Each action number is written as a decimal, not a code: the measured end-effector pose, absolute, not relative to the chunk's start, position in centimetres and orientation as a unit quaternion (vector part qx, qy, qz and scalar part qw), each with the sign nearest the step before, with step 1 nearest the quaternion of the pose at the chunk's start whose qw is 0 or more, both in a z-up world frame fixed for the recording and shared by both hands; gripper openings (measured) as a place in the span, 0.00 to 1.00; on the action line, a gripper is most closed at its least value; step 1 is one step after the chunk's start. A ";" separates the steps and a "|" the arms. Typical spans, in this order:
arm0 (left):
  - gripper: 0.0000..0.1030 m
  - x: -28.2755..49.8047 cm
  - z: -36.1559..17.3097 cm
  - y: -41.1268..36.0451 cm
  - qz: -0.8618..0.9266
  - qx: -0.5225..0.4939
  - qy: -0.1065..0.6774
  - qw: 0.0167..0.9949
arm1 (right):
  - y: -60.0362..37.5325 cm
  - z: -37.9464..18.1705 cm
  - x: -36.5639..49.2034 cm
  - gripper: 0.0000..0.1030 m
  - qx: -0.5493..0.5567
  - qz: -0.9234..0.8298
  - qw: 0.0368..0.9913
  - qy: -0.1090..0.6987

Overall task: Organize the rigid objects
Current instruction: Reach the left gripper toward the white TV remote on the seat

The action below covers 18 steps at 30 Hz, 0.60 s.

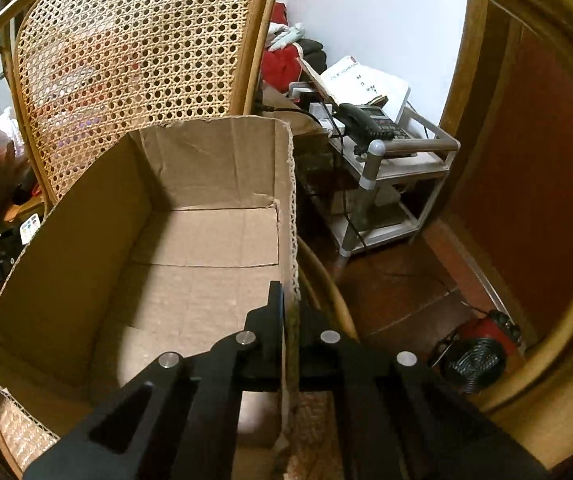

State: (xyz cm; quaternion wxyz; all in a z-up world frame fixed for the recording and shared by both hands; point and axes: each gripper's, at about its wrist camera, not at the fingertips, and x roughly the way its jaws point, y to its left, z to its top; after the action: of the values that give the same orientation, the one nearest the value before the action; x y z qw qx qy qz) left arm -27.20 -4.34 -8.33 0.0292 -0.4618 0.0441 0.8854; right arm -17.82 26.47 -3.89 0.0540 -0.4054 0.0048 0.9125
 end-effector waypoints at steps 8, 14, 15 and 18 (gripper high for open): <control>0.99 -28.8 -10.5 -3.1 0.868 -0.493 0.054 0.004 | 26.3 -3.9 -17.8 0.05 -0.409 0.911 0.056 -0.001; 0.99 -30.8 -10.9 -3.5 0.859 -0.511 0.040 -0.004 | 26.5 -4.0 -17.7 0.06 -0.411 0.910 0.049 0.004; 0.98 -31.1 -10.9 -3.7 0.859 -0.511 0.028 -0.005 | 26.5 -4.0 -17.6 0.06 -0.411 0.911 0.048 0.003; 0.98 -32.3 -10.9 -4.3 0.857 -0.515 0.019 -0.008 | 26.4 -4.0 -17.5 0.06 -0.411 0.911 0.048 0.003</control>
State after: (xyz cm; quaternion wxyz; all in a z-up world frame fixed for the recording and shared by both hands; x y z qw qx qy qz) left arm -32.28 -4.28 -10.94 -0.0078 -0.5147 0.0191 0.8571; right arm -17.47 26.45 -4.03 0.0475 -0.4105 0.0030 0.9106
